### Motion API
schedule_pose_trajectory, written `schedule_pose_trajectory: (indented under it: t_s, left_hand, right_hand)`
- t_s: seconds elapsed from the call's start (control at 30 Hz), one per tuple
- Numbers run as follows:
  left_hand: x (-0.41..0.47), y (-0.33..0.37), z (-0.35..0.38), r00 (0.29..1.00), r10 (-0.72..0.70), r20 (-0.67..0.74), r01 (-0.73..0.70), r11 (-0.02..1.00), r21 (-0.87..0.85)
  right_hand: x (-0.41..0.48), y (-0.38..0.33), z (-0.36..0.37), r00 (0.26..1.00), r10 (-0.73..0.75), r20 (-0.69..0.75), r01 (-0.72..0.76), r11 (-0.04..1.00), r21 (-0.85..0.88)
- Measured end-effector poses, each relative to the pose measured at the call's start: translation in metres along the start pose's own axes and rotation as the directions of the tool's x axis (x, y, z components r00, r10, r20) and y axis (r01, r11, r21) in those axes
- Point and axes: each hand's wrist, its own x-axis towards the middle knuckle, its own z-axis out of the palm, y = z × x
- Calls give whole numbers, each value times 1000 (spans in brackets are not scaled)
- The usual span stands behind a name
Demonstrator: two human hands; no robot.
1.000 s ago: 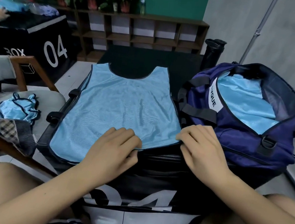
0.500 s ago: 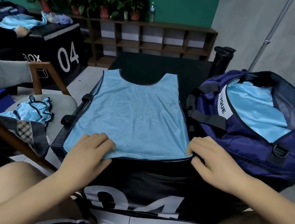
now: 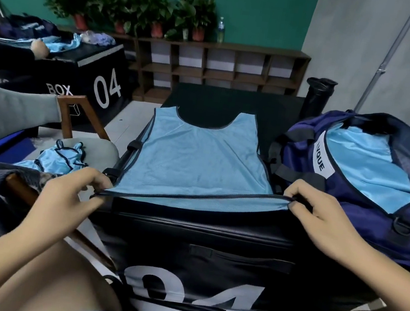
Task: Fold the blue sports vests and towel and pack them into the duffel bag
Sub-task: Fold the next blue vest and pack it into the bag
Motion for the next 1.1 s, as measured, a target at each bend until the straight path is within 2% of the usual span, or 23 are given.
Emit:
schedule_pose_trajectory:
  t_s: [0.1,0.2,0.5,0.53,0.63,0.8,1.0,1.1]
  left_hand:
    - [9,-8,-3,996,-89,-8,86,978,-192]
    - [17,-10,-9,984,-177,30,173,887,-428]
    - [43,5,-16,967,-225,121,239,628,-741]
    - [47,10,-16,964,-238,119,243,608,-756]
    - [72,12,-7,962,-261,83,235,632,-738]
    - [141,3,12,934,-329,140,315,571,-758]
    - [225,-24,45,927,-361,100,320,623,-714]
    - [255,-42,65,919,-386,84,344,677,-651]
  right_hand:
    - [5,0,-3,998,64,-28,-61,993,105]
    - [12,-4,-5,992,110,-62,-97,979,182]
    - [31,-18,-13,973,205,-107,-162,934,319]
    - [36,-20,-12,965,230,-126,-175,923,342]
    - [62,-17,-6,931,324,-169,-238,888,393]
    - [134,8,10,857,453,-246,-336,853,400]
    - [221,40,27,816,480,-322,-401,871,283]
    - [251,55,36,815,486,-314,-468,873,135]
